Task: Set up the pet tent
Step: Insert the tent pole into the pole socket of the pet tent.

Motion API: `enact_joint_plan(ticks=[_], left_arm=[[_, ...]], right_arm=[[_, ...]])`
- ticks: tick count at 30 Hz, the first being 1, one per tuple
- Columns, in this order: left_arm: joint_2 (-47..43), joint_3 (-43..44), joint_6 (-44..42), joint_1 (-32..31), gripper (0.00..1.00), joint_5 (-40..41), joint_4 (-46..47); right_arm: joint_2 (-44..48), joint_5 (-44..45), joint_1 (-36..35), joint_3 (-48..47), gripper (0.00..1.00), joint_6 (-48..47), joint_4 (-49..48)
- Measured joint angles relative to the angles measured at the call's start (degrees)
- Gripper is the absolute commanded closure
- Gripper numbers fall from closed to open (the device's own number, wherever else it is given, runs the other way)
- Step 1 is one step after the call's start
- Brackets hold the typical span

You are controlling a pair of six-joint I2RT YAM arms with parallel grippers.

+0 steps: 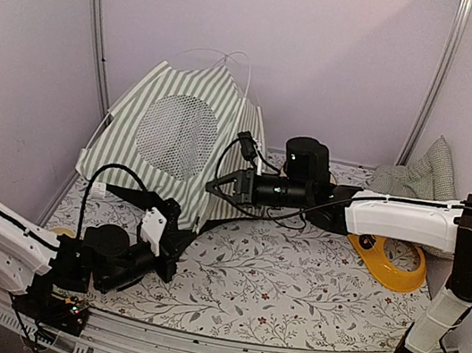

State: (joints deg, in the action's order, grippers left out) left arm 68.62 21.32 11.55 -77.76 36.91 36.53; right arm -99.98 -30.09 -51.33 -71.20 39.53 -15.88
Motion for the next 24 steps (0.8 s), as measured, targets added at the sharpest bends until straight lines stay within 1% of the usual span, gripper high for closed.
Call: enact_joint_plan(ticks=[15, 24], left_arm=[[1.22, 1.03, -0.68, 0.98, 1.0, -0.09, -0.72], [8.63, 2.78, -2.14, 0.79, 1.0, 1.51, 0.44]], right_arm=[[-0.42, 3.8, -0.9, -0.37, 1.0, -1.77, 0.55], [0.2, 4.02, -0.9, -0.28, 1.0, -2.67, 4.04]])
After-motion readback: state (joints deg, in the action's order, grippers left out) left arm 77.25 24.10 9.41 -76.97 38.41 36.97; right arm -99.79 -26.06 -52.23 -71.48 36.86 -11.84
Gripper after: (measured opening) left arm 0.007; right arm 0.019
